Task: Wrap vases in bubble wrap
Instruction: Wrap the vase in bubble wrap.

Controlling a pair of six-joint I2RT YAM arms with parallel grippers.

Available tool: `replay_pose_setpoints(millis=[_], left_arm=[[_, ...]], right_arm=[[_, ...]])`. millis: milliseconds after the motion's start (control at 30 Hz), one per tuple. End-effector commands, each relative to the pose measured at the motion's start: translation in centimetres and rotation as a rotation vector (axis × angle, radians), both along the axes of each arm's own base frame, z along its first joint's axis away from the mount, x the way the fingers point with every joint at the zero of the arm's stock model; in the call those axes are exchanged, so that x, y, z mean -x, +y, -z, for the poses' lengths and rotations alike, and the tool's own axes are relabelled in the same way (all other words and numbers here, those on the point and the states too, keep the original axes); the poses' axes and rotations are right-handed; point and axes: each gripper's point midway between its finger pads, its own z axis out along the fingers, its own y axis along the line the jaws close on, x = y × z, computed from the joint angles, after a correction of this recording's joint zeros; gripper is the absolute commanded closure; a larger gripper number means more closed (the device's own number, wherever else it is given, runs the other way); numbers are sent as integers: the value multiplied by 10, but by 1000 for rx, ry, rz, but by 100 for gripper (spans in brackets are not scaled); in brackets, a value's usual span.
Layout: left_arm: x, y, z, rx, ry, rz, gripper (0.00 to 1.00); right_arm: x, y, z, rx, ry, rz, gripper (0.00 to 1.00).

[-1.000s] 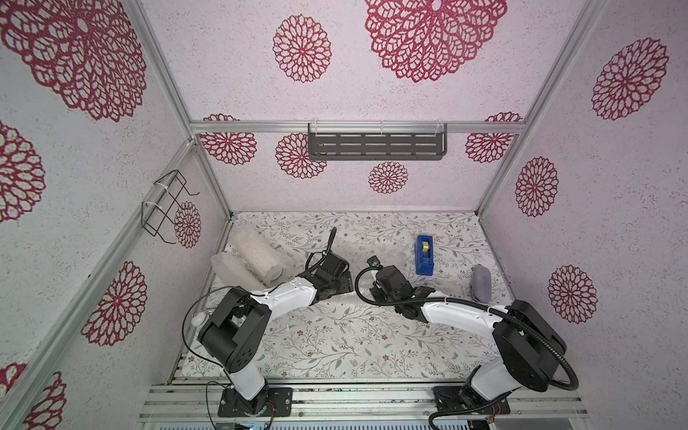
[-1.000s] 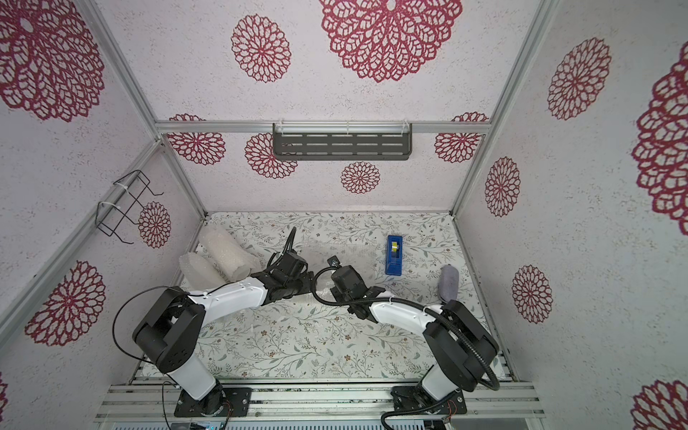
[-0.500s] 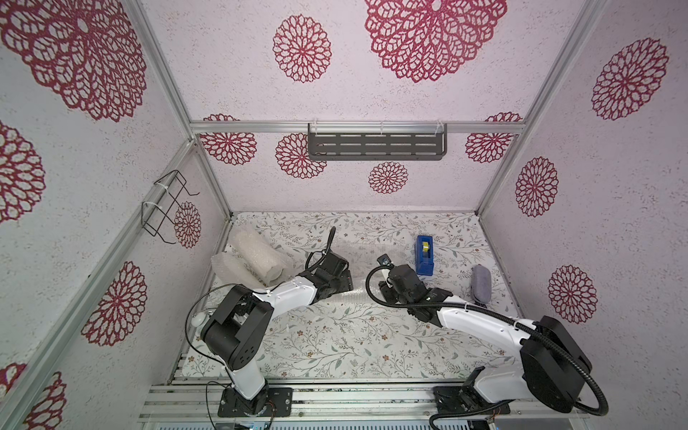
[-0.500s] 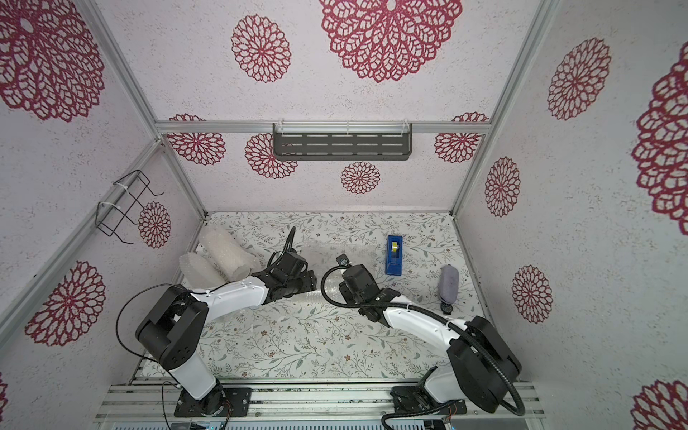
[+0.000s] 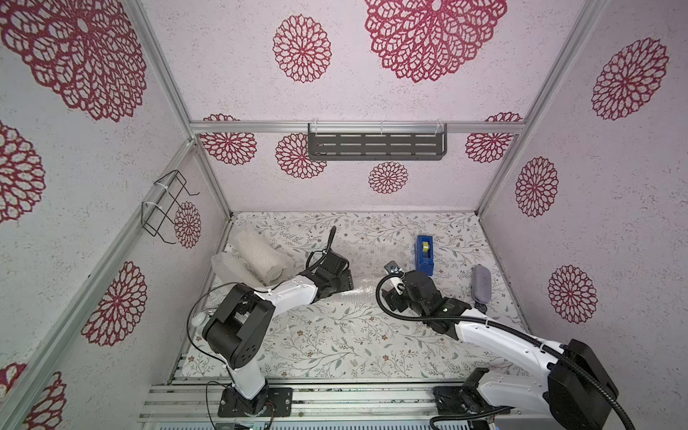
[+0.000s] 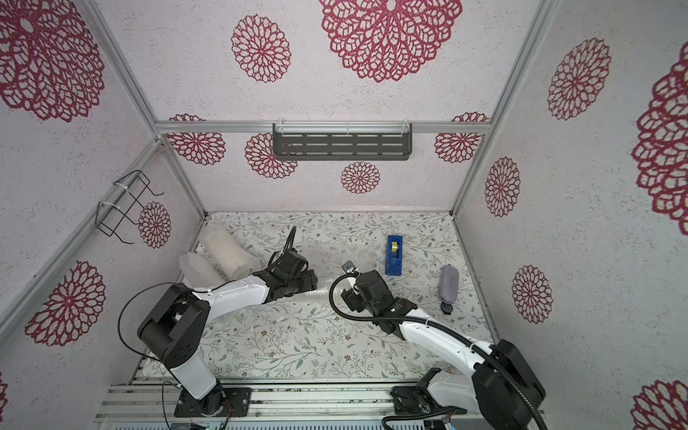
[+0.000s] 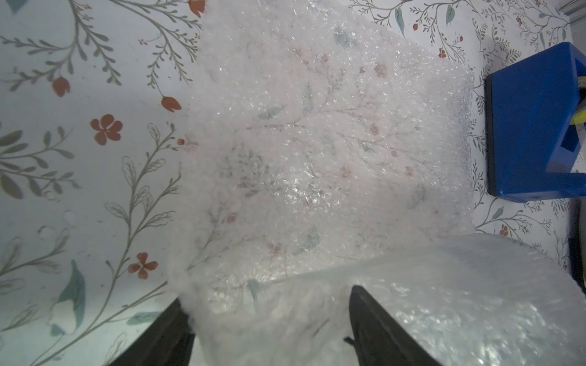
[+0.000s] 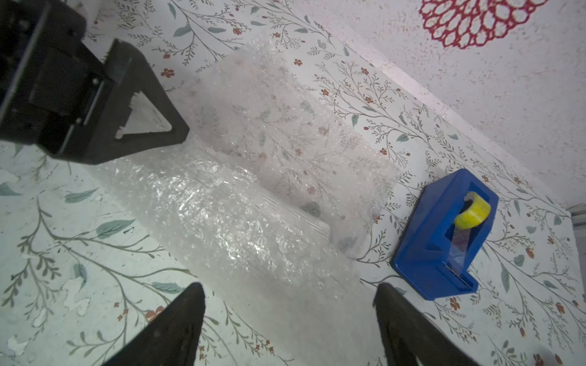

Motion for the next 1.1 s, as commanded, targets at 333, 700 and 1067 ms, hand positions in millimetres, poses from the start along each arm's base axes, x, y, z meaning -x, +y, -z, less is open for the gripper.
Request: replay_pose_setpoints(millis=[333,700,1067], left_arm=[[10,-4,16,-19,65,50,23],[8,-3,17,10,68,49,23],[1,-1,16,26,69,44,23]], right_arm=[[22,40,2,120,-49,-409,6],[9,53,34,312,9,-609,1],[-18,59,47,365,4,-655,1]])
